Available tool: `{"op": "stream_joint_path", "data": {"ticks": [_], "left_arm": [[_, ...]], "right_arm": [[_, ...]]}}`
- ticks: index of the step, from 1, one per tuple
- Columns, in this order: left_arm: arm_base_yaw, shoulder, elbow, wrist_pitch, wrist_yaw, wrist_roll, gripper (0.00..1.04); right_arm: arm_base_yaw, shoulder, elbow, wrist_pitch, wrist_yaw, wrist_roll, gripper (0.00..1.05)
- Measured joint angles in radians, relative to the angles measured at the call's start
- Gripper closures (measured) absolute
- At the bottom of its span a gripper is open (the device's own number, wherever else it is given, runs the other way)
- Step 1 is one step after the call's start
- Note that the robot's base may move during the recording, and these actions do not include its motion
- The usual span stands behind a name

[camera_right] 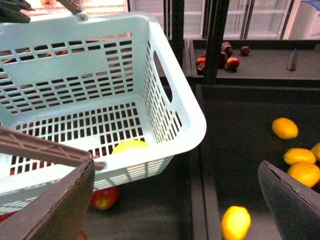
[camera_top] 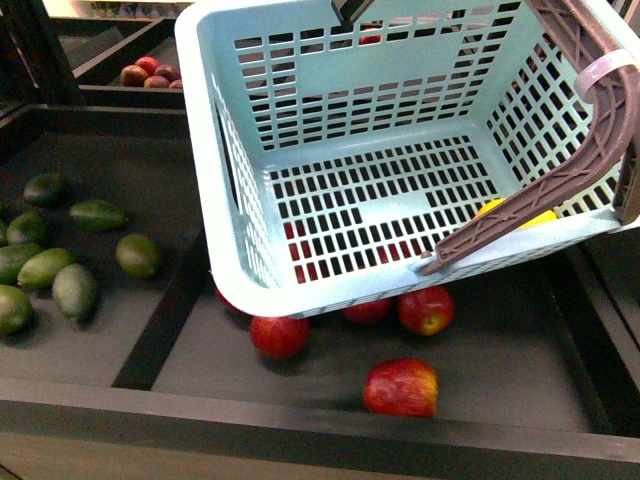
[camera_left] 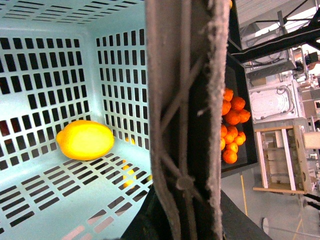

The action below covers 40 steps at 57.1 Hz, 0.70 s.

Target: Pick lemon and mango into basket

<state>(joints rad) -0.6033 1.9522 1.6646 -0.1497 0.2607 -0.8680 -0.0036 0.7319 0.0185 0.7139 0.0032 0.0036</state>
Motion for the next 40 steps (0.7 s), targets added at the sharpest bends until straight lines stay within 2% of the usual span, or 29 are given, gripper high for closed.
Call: {"op": "stream_joint_path", "data": {"ticks": [20, 40], "left_arm": [[0.016, -0.001, 0.000, 0.000, -0.025, 0.008, 0.99], [0.014, -0.002, 0.000, 0.000, -0.005, 0.007, 0.99]], "right_arm": [[0.000, -0.002, 0.000, -0.001, -0.003, 0.000, 0.09], [0.001, -0.001, 0.000, -0.001, -0.003, 0.000, 0.09]]}}
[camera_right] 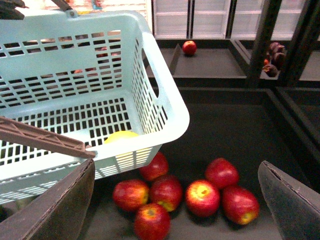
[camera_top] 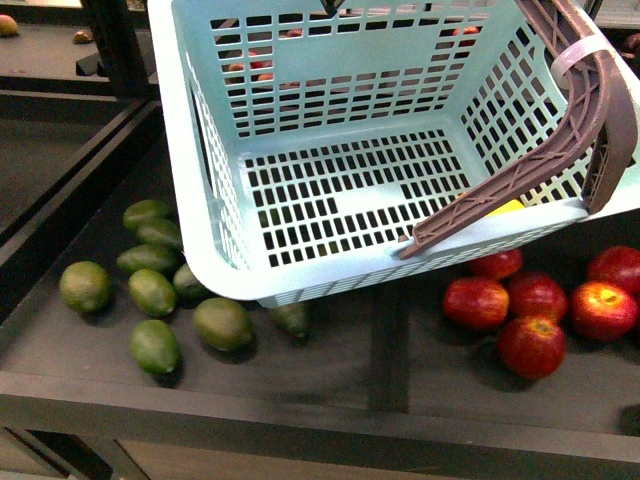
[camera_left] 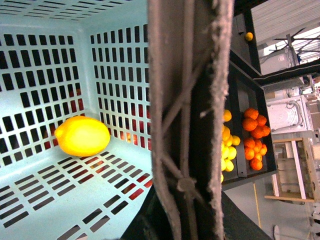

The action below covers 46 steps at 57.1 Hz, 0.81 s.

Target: Pick lemon and mango into basket

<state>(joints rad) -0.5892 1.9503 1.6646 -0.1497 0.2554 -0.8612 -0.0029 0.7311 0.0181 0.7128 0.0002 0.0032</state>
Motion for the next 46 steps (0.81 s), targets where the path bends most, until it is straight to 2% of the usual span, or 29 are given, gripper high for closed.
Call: {"op": "stream_joint_path", "data": {"ticks": [46], "left_arm": [[0.001, 0.000, 0.000, 0.000, -0.006, 0.000, 0.99]], "right_arm": [[0.001, -0.004, 0.000, 0.000, 0.000, 0.000, 0.09]]}}
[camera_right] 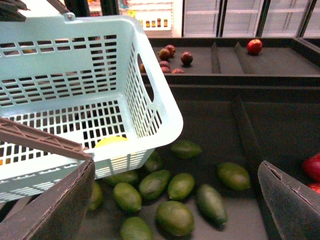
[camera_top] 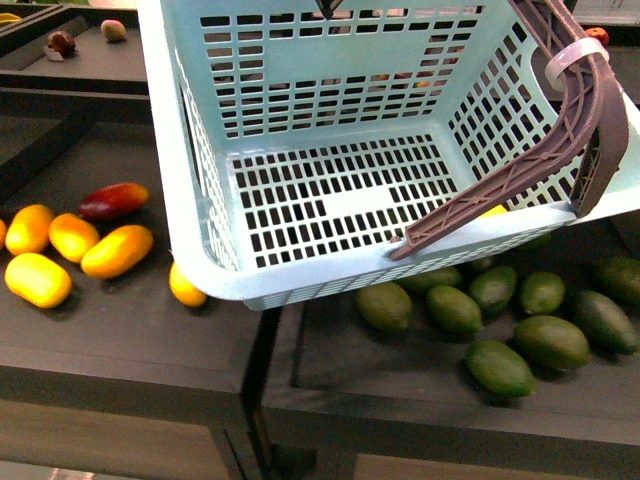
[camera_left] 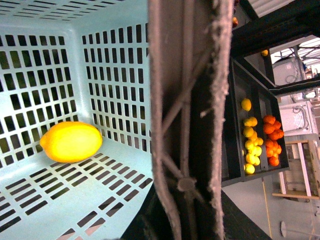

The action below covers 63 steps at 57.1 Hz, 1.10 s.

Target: Pick lemon and mango into basket

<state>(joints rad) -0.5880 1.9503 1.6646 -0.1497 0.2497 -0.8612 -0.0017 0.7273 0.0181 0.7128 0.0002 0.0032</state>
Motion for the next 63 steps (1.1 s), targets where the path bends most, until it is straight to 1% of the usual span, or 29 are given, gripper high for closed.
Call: {"op": "stream_joint_path", "data": {"ticks": [63], "left_arm": [[0.001, 0.000, 0.000, 0.000, -0.002, 0.000, 0.99]], "right_arm": [[0.001, 0.000, 0.000, 0.000, 0.001, 0.000, 0.09]]}}
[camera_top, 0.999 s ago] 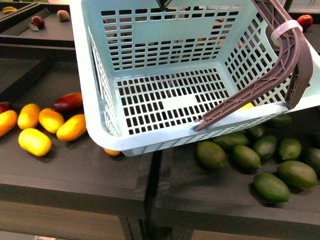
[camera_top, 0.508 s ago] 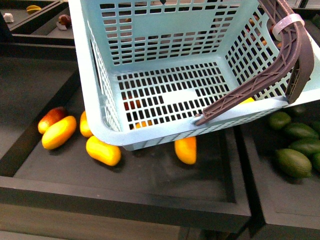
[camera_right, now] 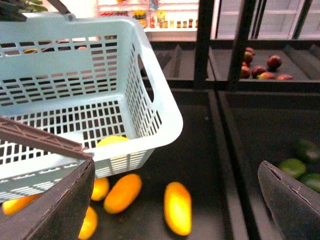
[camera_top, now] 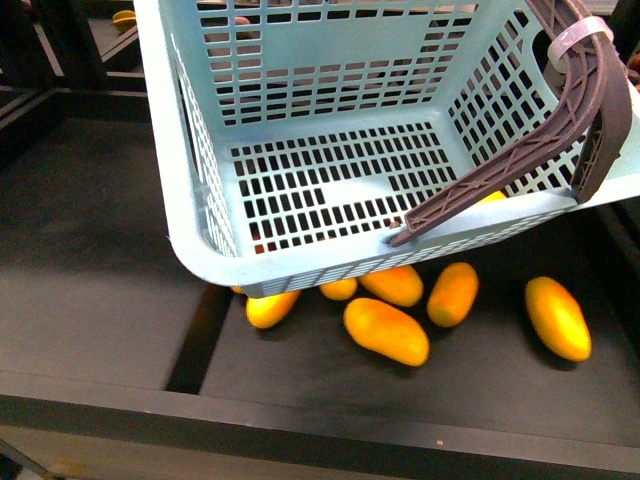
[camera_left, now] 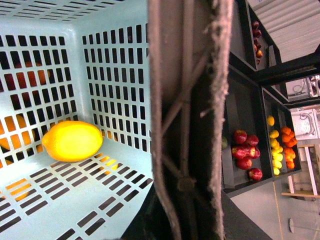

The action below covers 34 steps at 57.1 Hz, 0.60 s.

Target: Pick lemon and mango into basket

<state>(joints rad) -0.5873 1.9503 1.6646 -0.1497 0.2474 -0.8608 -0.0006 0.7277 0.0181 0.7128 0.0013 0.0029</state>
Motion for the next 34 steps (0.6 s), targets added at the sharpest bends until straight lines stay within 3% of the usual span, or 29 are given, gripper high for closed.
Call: {"op": "stream_joint_path", "data": {"ticks": [34], "left_arm": [[0.018, -0.002, 0.000, 0.000, -0.017, 0.004, 0.99]], "right_arm": [[0.000, 0.001, 0.000, 0.000, -0.008, 0.000, 0.09]]}}
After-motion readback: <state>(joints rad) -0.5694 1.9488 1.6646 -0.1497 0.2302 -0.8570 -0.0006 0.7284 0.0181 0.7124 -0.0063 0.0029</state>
